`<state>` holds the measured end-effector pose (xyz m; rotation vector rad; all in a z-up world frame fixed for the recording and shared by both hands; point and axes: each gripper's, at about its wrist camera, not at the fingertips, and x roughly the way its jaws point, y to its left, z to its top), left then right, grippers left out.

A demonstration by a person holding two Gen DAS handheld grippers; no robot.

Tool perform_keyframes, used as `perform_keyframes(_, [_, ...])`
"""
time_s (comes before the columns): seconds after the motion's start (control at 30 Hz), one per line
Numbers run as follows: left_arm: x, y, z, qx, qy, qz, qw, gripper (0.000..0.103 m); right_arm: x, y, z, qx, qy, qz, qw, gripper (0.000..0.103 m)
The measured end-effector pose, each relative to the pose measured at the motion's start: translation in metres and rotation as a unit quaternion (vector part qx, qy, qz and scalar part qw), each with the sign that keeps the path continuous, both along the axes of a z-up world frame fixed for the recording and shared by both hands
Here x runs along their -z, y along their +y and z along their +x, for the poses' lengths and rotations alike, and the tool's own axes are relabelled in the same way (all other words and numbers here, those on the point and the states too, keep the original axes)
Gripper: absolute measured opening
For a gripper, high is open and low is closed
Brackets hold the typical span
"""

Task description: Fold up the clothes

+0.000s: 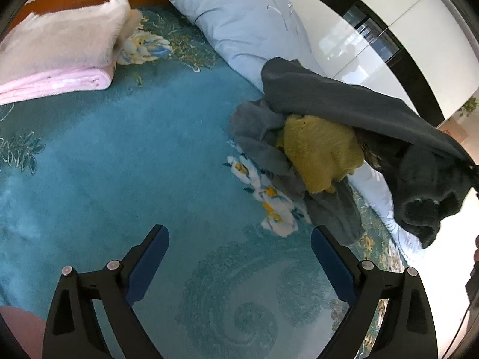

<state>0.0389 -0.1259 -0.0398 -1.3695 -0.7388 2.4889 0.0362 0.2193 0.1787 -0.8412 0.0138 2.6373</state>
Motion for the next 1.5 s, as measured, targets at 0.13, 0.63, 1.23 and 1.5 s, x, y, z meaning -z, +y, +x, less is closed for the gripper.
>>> perform_keyframes(0.13, [0.0,-0.009,0.004,-0.013,-0.007,0.014,0.9998,0.096,-0.046,0.01,0.033,0.017,0.051,0.009,0.999,0.008])
perform_keyframes(0.63, [-0.011,-0.021,0.016,-0.018,0.004,0.034,0.9993,0.096,-0.056,0.054,0.166,0.102,0.058,0.022,0.993,0.008])
perform_keyframes(1.23, [-0.009,-0.018,0.019,-0.018,-0.02,0.018,0.9995,0.096,0.179,0.05,0.186,0.073,-0.199,-0.155,0.965,0.02])
perform_keyframes(1.5, [-0.01,-0.015,0.017,-0.014,-0.017,0.02,0.9996,0.096,0.131,0.073,0.198,0.052,-0.127,-0.21,0.968,0.056])
